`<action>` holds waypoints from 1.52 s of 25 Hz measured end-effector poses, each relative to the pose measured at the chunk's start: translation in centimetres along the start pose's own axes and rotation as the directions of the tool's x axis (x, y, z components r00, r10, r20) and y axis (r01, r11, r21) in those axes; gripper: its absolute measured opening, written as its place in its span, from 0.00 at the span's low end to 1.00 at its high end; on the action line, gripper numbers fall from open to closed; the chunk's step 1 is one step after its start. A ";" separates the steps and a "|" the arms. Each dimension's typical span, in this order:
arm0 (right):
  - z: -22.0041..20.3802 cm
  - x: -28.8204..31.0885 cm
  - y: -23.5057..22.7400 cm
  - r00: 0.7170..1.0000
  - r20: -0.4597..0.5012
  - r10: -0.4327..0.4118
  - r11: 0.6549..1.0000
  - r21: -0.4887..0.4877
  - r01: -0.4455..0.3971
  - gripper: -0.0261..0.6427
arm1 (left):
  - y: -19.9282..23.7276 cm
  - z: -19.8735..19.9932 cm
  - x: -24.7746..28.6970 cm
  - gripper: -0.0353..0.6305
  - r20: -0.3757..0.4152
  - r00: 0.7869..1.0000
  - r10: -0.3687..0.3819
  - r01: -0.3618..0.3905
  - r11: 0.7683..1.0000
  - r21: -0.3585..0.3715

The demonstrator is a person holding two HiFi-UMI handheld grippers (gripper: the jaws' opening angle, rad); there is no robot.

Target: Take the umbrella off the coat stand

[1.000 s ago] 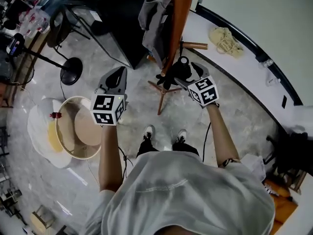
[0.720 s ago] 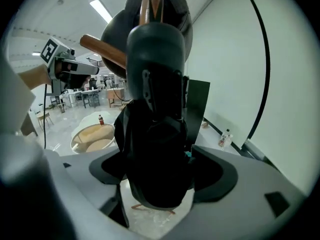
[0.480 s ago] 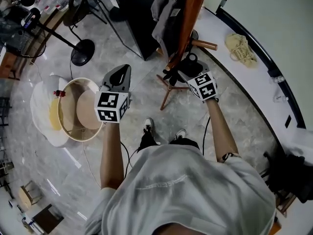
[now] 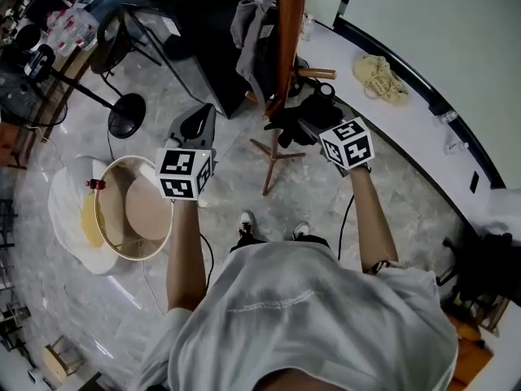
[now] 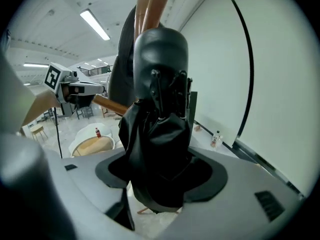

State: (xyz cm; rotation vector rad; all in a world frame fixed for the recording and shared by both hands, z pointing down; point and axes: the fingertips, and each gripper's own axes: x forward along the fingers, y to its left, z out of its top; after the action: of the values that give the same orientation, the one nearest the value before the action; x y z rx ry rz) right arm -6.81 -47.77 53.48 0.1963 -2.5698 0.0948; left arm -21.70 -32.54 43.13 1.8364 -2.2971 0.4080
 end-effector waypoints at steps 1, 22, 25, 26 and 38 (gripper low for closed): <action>0.3 -0.9 -0.4 1.000 0.006 -0.025 1.000 0.005 0.025 0.47 | -0.2 0.4 0.1 0.08 0.011 1.000 -0.013 0.013 1.000 0.010; 6.0 -21.2 -2.6 0.899 0.144 -0.414 0.909 0.122 0.399 0.47 | -1.9 10.4 0.1 0.08 0.223 0.966 -0.129 0.087 0.978 0.188; 5.4 -23.2 -2.5 0.883 0.136 -0.449 0.892 0.123 0.434 0.47 | -2.3 10.9 0.1 0.08 0.234 0.963 -0.137 0.092 0.977 0.191; 5.2 -23.7 -2.4 0.878 0.132 -0.459 0.887 0.124 0.445 0.47 | -2.4 11.0 0.1 0.08 0.232 0.962 -0.142 0.098 0.977 0.191; 3.6 -24.7 -1.8 0.871 0.118 -0.477 0.877 0.135 0.461 0.47 | -3.8 9.9 0.9 0.08 0.194 0.966 -0.170 0.133 0.973 0.189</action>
State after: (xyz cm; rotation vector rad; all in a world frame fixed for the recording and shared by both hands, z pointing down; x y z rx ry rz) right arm 12.19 -46.96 37.25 0.8936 -2.5845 0.0296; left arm -17.84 -37.27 34.41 2.2231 -2.2913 0.4230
